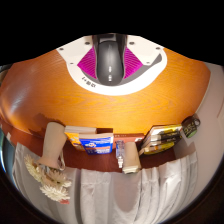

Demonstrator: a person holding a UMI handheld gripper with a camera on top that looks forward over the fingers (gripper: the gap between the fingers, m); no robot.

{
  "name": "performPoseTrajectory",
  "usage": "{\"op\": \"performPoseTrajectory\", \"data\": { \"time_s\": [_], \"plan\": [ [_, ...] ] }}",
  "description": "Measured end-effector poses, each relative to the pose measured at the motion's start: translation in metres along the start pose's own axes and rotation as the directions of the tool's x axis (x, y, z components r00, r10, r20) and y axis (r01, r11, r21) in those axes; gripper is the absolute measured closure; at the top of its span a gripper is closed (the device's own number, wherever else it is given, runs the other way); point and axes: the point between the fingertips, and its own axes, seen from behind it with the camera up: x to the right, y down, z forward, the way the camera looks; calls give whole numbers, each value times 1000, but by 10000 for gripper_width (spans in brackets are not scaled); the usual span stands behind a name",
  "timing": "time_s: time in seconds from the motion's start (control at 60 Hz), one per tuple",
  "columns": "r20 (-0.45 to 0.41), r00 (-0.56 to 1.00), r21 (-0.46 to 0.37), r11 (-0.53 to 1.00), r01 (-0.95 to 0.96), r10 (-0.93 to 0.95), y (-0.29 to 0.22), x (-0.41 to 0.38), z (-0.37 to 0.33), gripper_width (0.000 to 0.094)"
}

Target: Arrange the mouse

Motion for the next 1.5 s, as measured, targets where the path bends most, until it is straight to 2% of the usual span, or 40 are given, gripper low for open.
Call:
{"op": "performPoseTrajectory", "data": {
  "time_s": [0.067, 0.1, 0.217, 0.383, 0.433, 0.483, 0.583, 0.683, 0.9, 1.05, 1.2, 1.5],
  "plan": [
    [5, 1000, -22, 1000, 20, -20, 15, -1, 8, 598],
    [-4, 1000, 0, 1000, 22, -22, 12, -1, 8, 599],
    [-6, 1000, -4, 1000, -9, 9, 12, 0, 9, 573],
    [21, 999, -49, 998, -25, 26, 15, -2, 8, 435],
    [11, 999, -55, 998, -40, 41, 9, 1, 4, 299],
    [4, 999, -34, 999, -39, 39, -6, 5, -8, 202],
    [24, 999, 26, 999, -32, 31, -42, 3, -38, 192],
    [48, 999, 87, 996, -25, 21, -77, -1, -84, 126],
    [95, 995, 206, 978, -17, -3, -121, -9, -178, 127],
    [121, 992, 250, 968, -7, -24, -135, -7, -216, 126],
    [126, 991, 274, 962, -2, -34, -141, -2, -231, 128],
    [136, 990, 245, 969, 7, -42, -121, -7, -233, 128]
  ]
}}
